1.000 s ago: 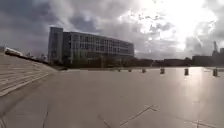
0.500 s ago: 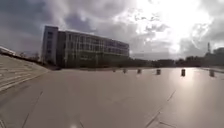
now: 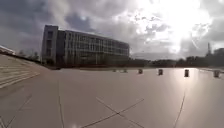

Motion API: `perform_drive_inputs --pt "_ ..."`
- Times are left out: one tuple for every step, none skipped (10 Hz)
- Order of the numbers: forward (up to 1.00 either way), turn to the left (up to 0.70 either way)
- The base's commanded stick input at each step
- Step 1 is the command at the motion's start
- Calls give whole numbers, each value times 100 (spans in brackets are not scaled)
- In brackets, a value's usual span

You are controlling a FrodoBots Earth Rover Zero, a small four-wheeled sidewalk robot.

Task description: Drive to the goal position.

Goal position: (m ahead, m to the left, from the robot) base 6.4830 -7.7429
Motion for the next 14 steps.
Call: perform_drive_inputs --pt "70 0" --pt "70 0" --pt "70 0" --pt "70 0" --pt "70 0" --pt "70 0" --pt "70 0" --pt "70 0" --pt "70 0" --pt "70 0" --pt "70 0" --pt "70 0" --pt "70 0" --pt "70 0"
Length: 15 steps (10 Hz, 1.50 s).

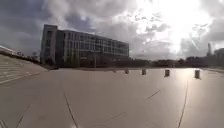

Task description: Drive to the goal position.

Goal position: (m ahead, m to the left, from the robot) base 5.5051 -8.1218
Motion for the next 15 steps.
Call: perform_drive_inputs --pt "70 -8" --pt "70 -26" --pt "70 -35" --pt "70 -35" --pt "70 -12" --pt "70 0" --pt "70 0" --pt "70 0" --pt "70 -28" --pt "70 -35" --pt "70 -30" --pt "70 -13" --pt "70 0" --pt "70 0" --pt "70 0"
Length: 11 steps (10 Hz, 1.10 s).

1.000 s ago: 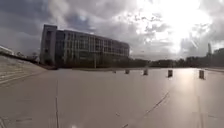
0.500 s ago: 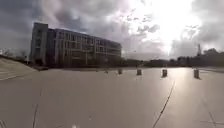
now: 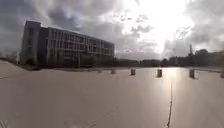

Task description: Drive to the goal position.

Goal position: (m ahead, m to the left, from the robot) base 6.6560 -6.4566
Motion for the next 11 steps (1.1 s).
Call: perform_drive_inputs --pt "70 0" --pt "70 0" --pt "70 0" --pt "70 0" --pt "70 0" --pt "70 0" --pt "70 0" --pt "70 0" --pt "70 0" --pt "70 0" --pt "70 0"
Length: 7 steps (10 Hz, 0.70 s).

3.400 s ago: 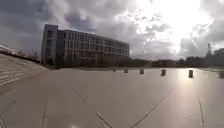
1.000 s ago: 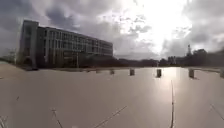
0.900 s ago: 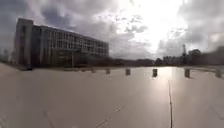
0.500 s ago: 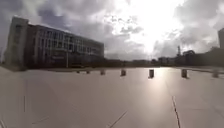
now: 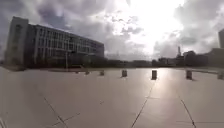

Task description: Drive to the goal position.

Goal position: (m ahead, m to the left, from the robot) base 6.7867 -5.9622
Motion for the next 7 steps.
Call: perform_drive_inputs --pt "70 0" --pt "70 -18" --pt "70 -35" --pt "70 -35" --pt "70 -35" --pt "70 -35" --pt "70 -25"
